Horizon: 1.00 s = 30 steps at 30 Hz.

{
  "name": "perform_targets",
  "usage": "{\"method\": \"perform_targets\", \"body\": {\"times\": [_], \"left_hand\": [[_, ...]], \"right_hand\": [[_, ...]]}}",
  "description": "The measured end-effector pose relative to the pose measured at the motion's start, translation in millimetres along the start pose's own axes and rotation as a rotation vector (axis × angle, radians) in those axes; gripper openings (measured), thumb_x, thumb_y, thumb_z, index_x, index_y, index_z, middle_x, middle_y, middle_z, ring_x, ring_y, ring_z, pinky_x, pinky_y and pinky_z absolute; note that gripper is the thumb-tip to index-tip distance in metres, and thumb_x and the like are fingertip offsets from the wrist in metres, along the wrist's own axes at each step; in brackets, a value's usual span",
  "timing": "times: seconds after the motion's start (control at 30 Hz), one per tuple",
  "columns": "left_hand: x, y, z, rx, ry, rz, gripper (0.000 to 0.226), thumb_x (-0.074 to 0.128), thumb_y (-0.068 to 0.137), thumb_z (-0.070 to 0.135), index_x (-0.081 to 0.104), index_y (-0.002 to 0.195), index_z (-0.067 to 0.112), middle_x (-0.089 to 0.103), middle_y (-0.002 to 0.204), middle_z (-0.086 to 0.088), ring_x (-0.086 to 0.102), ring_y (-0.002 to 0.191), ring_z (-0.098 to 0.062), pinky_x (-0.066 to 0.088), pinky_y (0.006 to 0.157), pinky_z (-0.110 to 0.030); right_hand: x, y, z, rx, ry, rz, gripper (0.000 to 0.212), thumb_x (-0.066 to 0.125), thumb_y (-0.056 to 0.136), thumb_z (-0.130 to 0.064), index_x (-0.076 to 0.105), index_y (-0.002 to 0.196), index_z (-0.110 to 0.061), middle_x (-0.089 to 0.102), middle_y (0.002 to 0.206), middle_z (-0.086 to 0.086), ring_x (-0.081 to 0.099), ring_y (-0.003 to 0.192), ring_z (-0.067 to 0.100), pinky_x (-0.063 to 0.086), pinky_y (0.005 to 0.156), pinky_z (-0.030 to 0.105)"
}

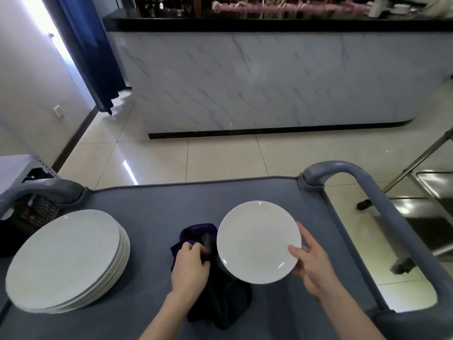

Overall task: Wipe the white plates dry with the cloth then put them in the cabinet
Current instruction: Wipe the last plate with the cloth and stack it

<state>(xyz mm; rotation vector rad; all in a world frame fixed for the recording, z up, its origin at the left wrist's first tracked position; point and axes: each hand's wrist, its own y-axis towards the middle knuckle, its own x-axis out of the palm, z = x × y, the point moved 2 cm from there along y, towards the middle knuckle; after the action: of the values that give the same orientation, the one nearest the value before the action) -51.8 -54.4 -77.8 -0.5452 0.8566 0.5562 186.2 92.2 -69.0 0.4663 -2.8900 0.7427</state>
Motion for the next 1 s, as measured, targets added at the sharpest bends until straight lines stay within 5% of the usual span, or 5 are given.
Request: {"method": "perform_targets", "body": {"times": [0.27,0.43,0.7,0.87,1.0], "left_hand": [[-68.1,5.4,-8.9,-0.032,-0.438,0.294,0.012,0.046,0.100,0.016,0.047,0.096,0.027,0.061,0.086,0.008,0.058,0.078,-0.020,0.045,0.064,-0.036],[-112.7,-4.0,33.8,0.211,-0.578,0.302,0.025,0.053,0.096,0.015,0.050,0.088,0.038,0.067,0.086,0.021,0.060,0.082,0.005,0.043,0.063,-0.012],[-64.4,-26.1,81.7,0.605,-0.034,-0.383,0.050,0.044,0.099,0.046,0.028,0.146,0.045,0.053,0.140,0.022,0.042,0.129,-0.002,0.033,0.107,-0.024],[-66.9,-19.3,37.8,0.575,-0.013,0.066,0.047,0.047,0.101,0.029,0.039,0.147,0.036,0.038,0.151,0.022,0.024,0.145,-0.002,0.020,0.119,-0.027],[-41.2,-26.6,20.1,0.510,0.220,-0.071,0.052,0.026,0.105,0.043,-0.001,0.146,0.056,-0.010,0.157,0.030,-0.019,0.148,-0.003,-0.016,0.119,-0.034]], "right_hand": [[22.0,-12.7,-3.8,-0.025,-0.004,-0.009,0.056,0.055,0.093,0.006,0.056,0.134,-0.033,0.074,0.112,-0.001,0.070,0.100,0.029,0.061,0.072,0.049],[46.0,-19.2,-7.3,-0.009,0.020,-0.039,0.043,0.052,0.095,0.005,0.061,0.124,-0.025,0.076,0.108,-0.002,0.069,0.100,0.028,0.060,0.074,0.049],[76.1,-35.0,-19.3,-0.087,0.052,-0.104,0.044,0.049,0.095,0.006,0.065,0.121,-0.027,0.075,0.108,0.006,0.072,0.089,0.026,0.057,0.060,0.036],[72.2,-35.8,-22.0,-0.057,0.102,-0.060,0.045,0.048,0.094,0.009,0.065,0.118,-0.026,0.075,0.103,0.008,0.067,0.083,0.026,0.058,0.059,0.038],[76.8,-42.7,-24.6,-0.064,0.103,-0.085,0.045,0.049,0.094,0.008,0.067,0.118,-0.026,0.075,0.106,0.010,0.069,0.085,0.027,0.059,0.062,0.040]]}}
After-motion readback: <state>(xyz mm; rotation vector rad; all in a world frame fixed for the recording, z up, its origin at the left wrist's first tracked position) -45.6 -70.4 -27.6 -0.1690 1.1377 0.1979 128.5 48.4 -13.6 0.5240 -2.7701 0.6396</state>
